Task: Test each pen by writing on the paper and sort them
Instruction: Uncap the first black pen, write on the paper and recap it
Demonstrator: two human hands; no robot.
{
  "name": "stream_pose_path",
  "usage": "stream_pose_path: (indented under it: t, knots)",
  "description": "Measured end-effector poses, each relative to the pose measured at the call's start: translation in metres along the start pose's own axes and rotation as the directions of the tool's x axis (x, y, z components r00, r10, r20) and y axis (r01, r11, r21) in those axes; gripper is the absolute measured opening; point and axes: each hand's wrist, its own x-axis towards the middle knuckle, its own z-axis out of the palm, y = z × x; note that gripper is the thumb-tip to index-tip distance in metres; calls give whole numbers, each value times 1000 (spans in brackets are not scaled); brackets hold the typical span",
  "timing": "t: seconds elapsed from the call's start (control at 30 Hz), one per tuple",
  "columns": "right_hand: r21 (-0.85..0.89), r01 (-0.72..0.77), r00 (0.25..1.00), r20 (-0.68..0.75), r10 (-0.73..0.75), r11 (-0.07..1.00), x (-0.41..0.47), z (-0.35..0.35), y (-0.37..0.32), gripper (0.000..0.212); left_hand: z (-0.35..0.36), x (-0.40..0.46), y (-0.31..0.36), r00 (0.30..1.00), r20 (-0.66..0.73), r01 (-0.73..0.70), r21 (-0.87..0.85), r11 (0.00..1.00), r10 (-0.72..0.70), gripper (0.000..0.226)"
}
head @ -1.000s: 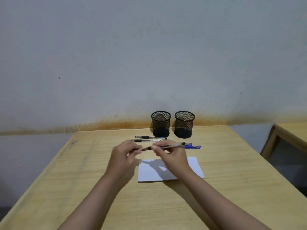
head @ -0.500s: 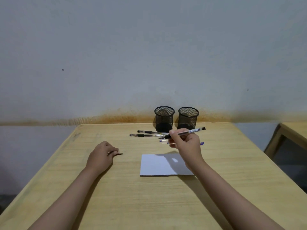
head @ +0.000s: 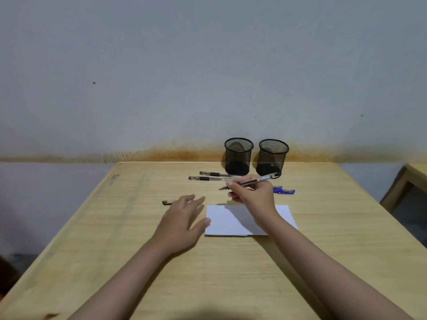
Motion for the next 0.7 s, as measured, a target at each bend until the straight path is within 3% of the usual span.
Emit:
stream_pose_path:
  t: [0.13, 0.37, 0.7]
  knots:
    - [-56, -38, 998, 56, 42, 998, 8, 21, 8, 16, 10, -4, -8, 999, 45, 21, 56, 998, -23, 67]
    - [-92, -123, 974, 180, 138, 988, 19, 39, 31, 13, 13, -5, -8, 996, 84, 5, 162, 987, -19, 64]
    - [-197, -22, 998, 59, 35, 980, 16, 39, 44, 26, 13, -10, -10, 993, 113, 28, 107, 994, -40, 68]
